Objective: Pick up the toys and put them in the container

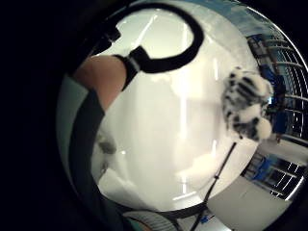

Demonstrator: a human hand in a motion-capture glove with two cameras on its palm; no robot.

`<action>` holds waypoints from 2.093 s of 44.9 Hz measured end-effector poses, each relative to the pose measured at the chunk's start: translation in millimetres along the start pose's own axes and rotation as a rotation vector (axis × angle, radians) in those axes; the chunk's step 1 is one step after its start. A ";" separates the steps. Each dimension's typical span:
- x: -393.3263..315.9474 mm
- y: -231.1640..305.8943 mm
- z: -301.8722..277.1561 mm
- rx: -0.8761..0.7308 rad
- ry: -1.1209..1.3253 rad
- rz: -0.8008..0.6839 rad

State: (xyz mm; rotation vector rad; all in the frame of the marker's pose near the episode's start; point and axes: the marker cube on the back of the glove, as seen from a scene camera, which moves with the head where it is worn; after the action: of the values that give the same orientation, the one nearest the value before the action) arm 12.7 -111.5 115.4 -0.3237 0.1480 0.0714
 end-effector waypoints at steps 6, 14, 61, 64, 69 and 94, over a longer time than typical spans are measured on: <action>-2.5 -0.8 7.5 0.047 0.046 0.001; -4.6 -2.6 8.3 0.102 0.030 -0.022; 33.0 -173.2 -267.5 0.521 0.064 0.012; 26.0 -212.4 -269.8 0.507 -0.048 0.056; 48.9 -279.1 -264.1 0.445 -0.054 0.188; 75.5 -271.7 -244.1 0.229 -0.067 0.145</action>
State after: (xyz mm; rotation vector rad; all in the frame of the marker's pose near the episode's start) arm 80.1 -443.5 -40.6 -0.0815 0.1119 0.2073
